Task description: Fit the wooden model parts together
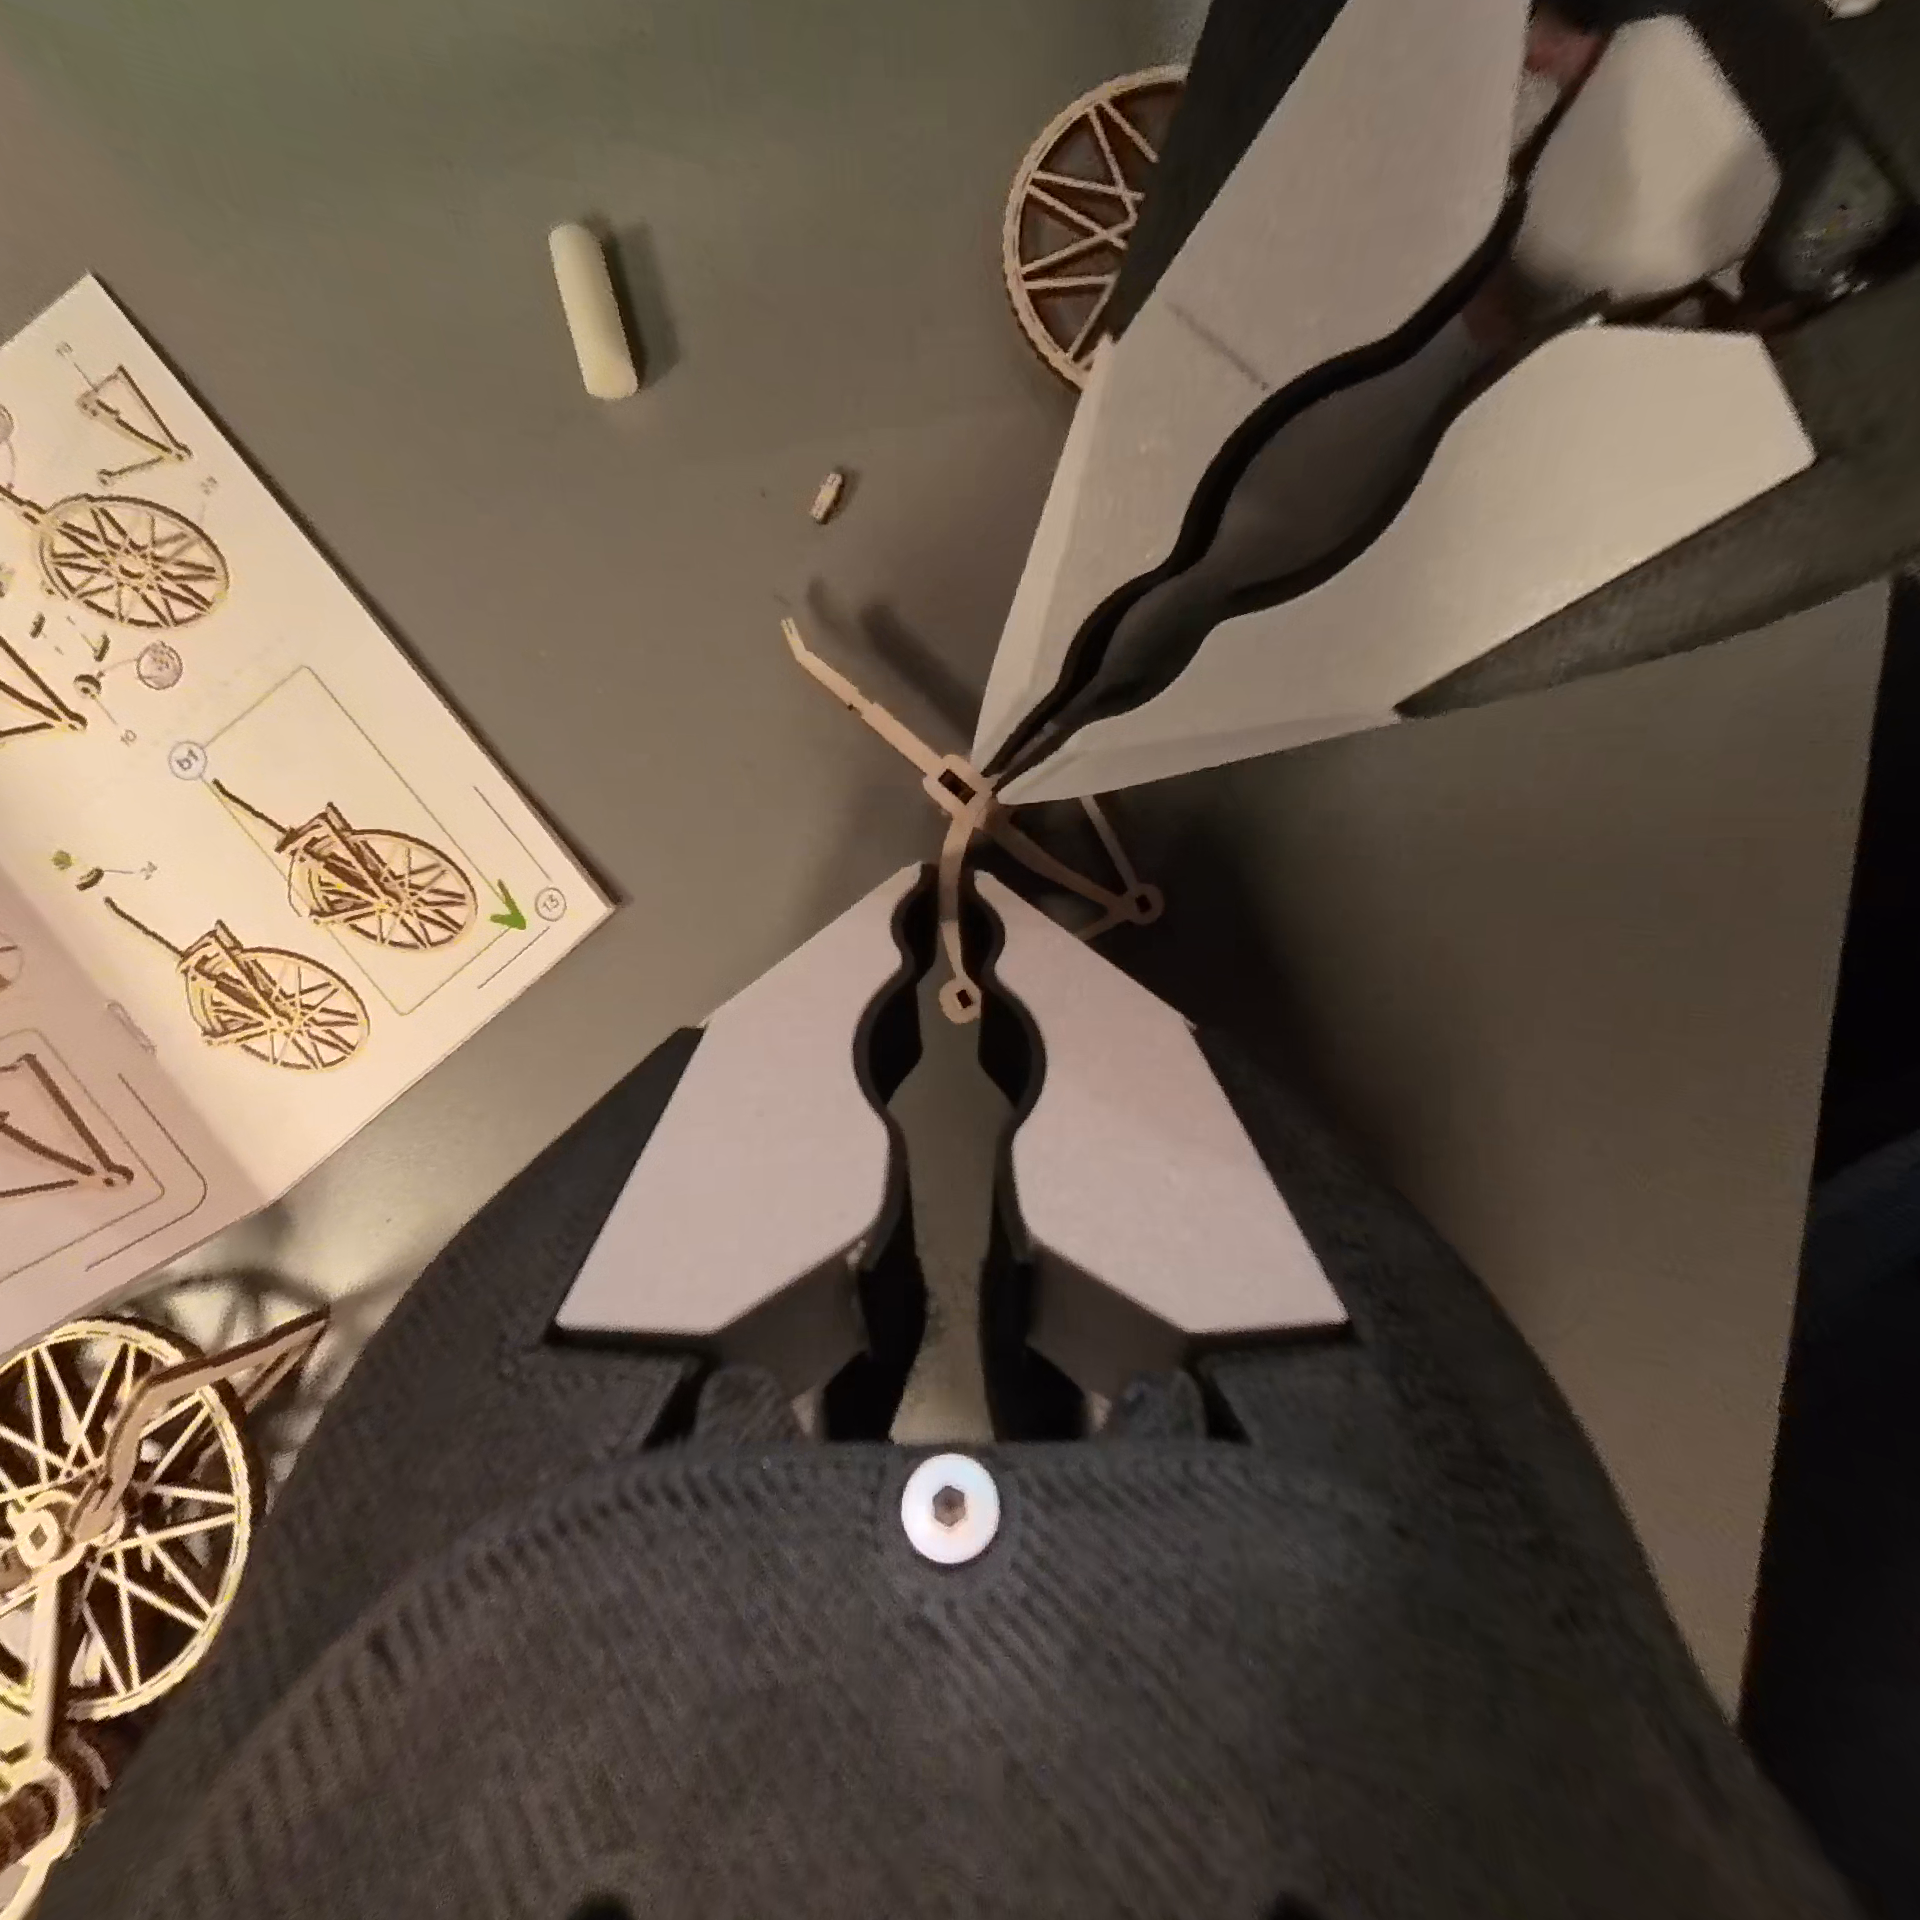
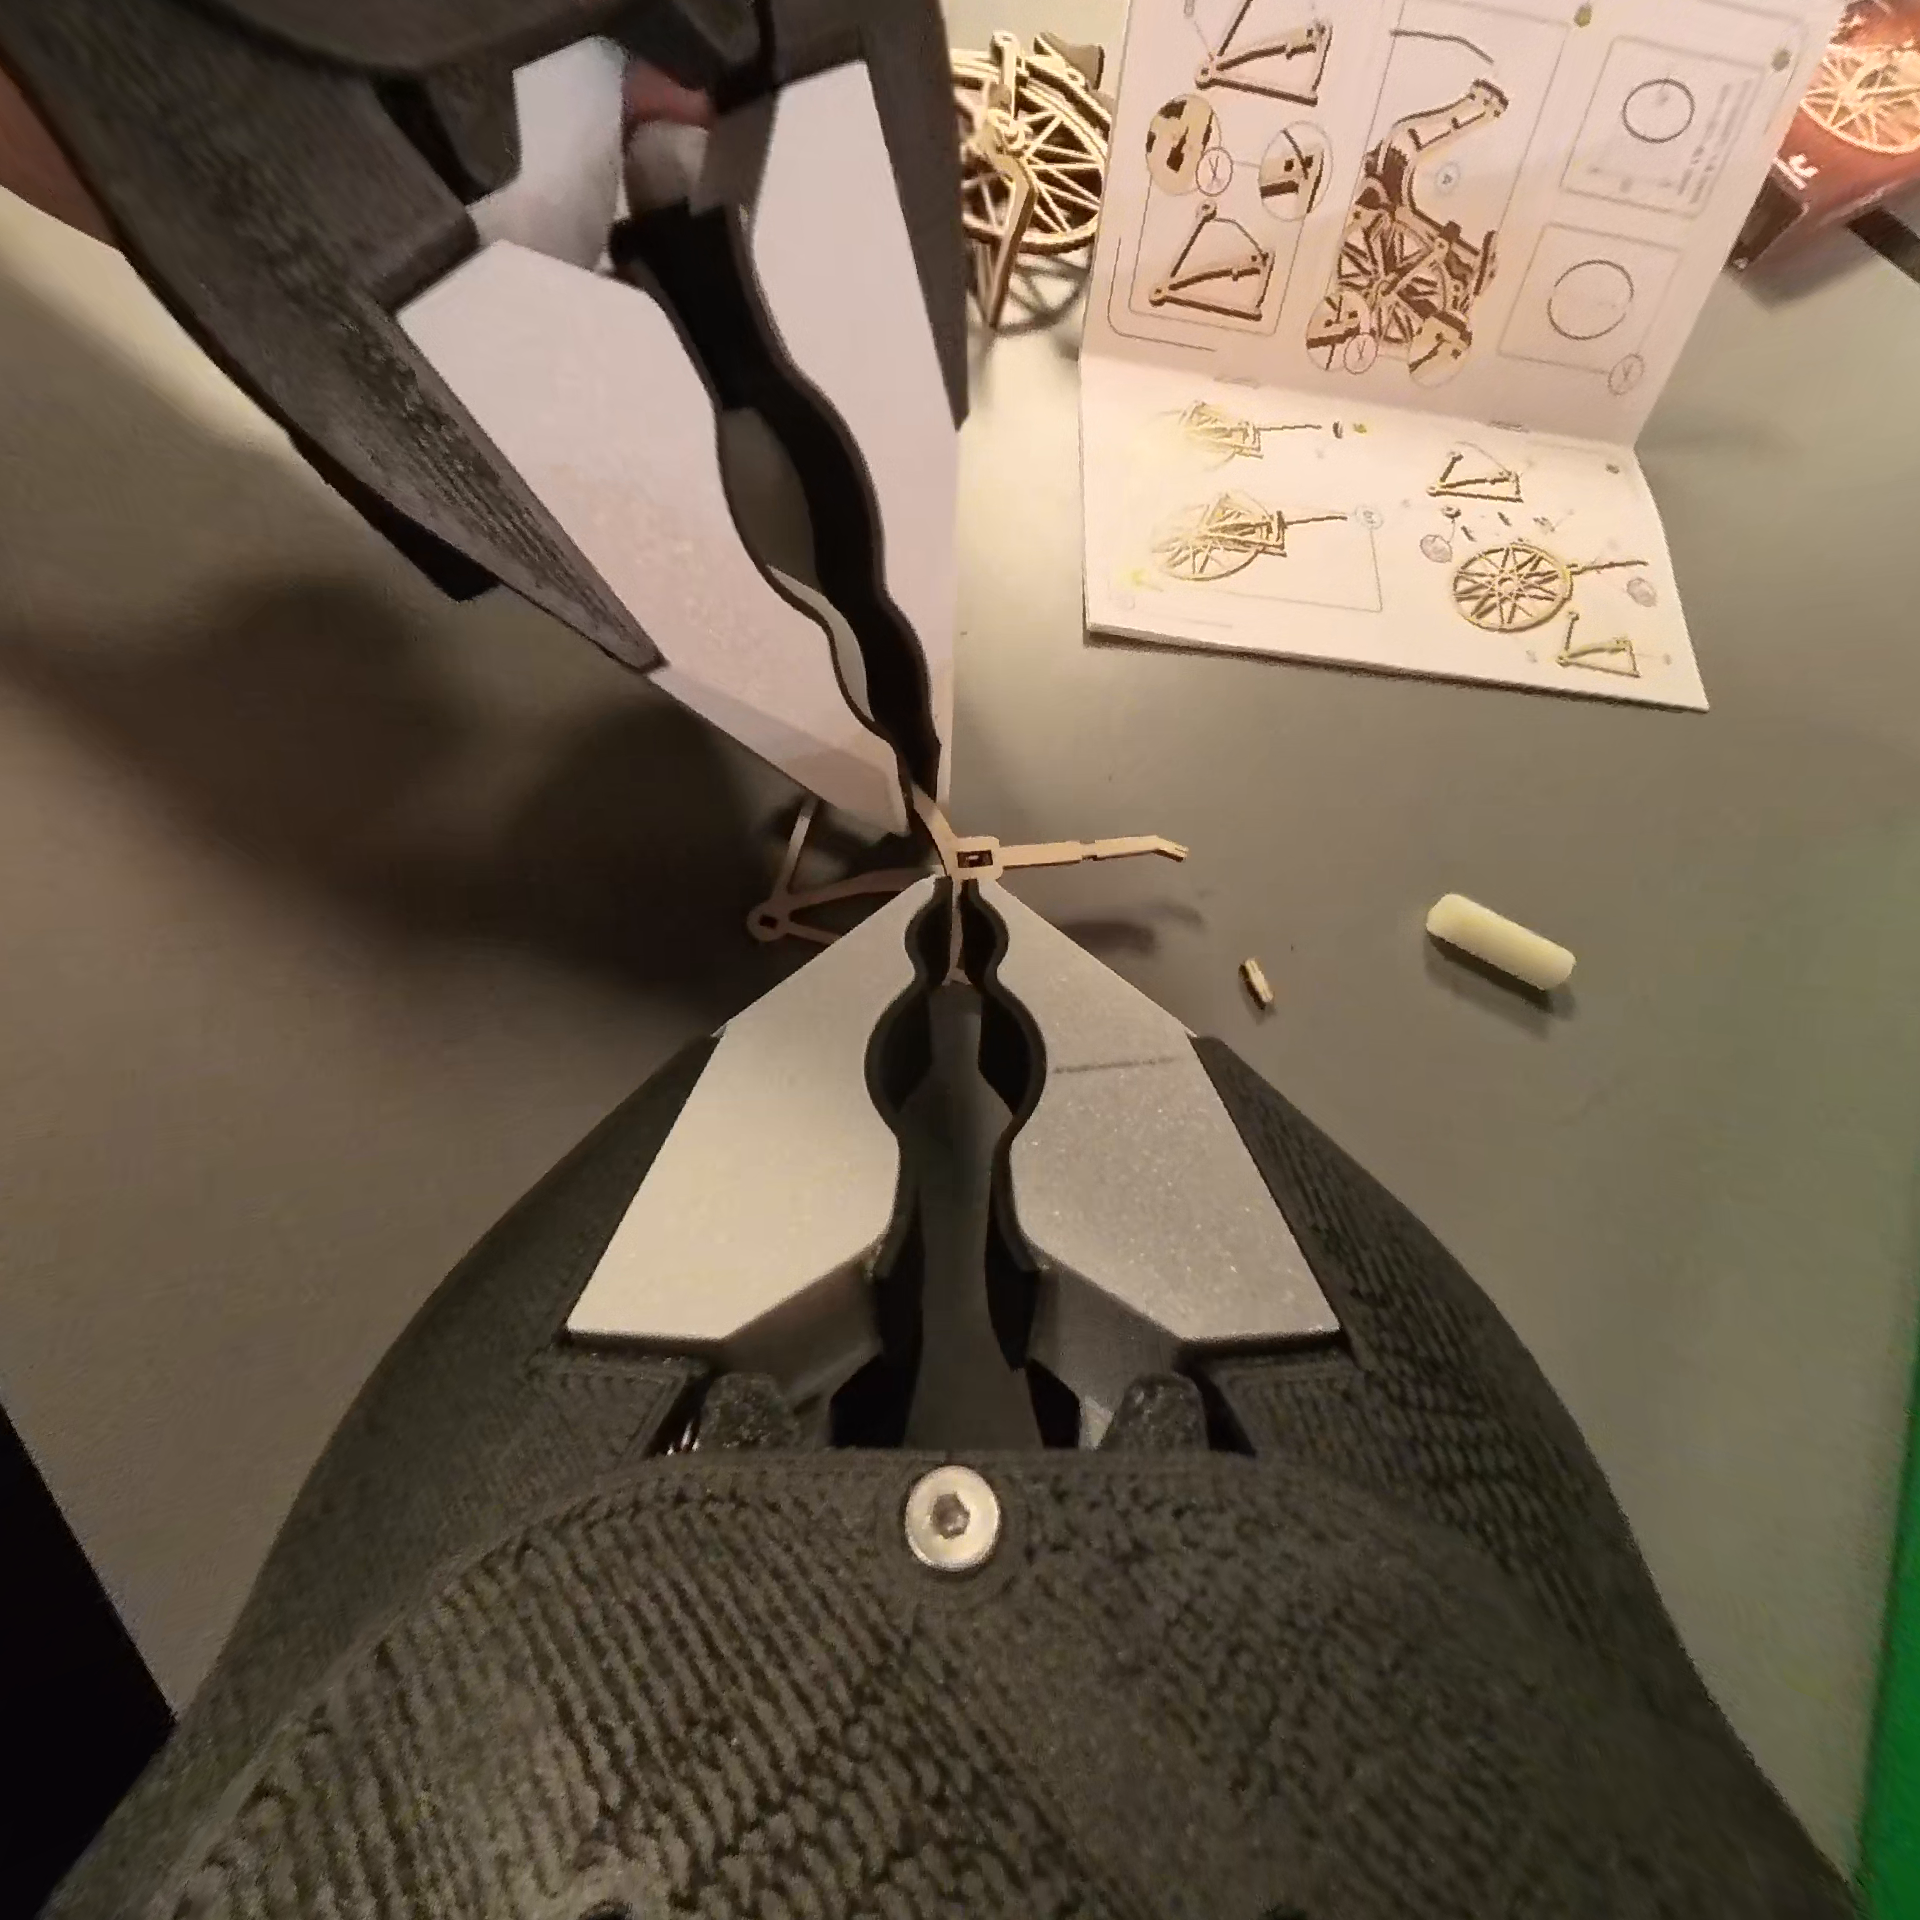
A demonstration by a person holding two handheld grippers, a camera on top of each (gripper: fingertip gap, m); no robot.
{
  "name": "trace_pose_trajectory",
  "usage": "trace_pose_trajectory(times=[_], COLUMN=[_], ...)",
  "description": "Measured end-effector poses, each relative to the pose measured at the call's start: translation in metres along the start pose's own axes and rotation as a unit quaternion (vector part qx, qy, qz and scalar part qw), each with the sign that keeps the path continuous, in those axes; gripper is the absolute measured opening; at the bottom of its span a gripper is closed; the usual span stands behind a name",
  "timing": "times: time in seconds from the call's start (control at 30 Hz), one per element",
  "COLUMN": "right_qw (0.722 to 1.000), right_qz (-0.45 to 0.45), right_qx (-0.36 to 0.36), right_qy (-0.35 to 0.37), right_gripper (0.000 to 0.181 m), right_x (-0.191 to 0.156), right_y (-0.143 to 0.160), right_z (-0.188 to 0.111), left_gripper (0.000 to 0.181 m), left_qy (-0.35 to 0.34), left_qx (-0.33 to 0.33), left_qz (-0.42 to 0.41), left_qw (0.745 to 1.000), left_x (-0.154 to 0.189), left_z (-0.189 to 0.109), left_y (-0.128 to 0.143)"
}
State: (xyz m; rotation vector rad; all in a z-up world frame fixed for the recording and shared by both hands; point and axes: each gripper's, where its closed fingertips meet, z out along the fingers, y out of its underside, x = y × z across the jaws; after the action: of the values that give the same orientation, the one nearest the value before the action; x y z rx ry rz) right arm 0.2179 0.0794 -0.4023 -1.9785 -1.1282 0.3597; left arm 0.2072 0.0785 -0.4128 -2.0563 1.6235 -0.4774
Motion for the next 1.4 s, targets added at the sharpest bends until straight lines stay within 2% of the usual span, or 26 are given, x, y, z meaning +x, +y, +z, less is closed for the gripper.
trace_pose_trajectory(times=[0.1,0.23,0.33,0.47,1.07,1.13,1.23,1.4], right_qw=[1.000,0.996,0.998,0.999,0.997,0.993,0.992,0.995], right_qz=[0.001,0.026,0.024,0.021,0.057,0.095,0.103,0.089], right_qx=[0.004,0.087,0.054,0.028,0.026,0.055,0.045,0.026], right_qy=[-0.005,-0.014,-0.030,-0.032,-0.035,-0.033,-0.052,-0.048], right_gripper=[0.000,0.012,0.015,0.008,0.007,0.011,0.017,0.008], right_x=[0.001,0.007,0.003,0.003,0.003,0.011,0.007,0.005], right_y=[-0.001,-0.022,-0.015,-0.009,-0.007,-0.012,-0.009,-0.005], right_z=[0.000,-0.008,0.001,0.006,0.005,-0.002,-0.001,0.003], left_gripper=[0.002,0.002,0.002,0.002,0.003,0.002,0.002,0.002], left_qy=[0.011,0.013,0.012,0.014,0.014,0.010,0.010,0.014], left_qx=[-0.010,-0.013,-0.013,-0.011,-0.027,-0.024,-0.024,-0.023], left_qz=[-0.008,-0.006,-0.003,-0.005,-0.002,0.001,0.003,0.003], left_qw=[1.000,1.000,1.000,1.000,1.000,1.000,1.000,1.000], left_x=[0.000,-0.002,-0.002,-0.002,0.000,0.000,0.000,0.000], left_z=[0.000,0.001,0.001,0.001,0.001,0.001,0.001,0.001], left_y=[0.000,-0.001,-0.001,-0.001,-0.001,-0.002,-0.002,-0.002])
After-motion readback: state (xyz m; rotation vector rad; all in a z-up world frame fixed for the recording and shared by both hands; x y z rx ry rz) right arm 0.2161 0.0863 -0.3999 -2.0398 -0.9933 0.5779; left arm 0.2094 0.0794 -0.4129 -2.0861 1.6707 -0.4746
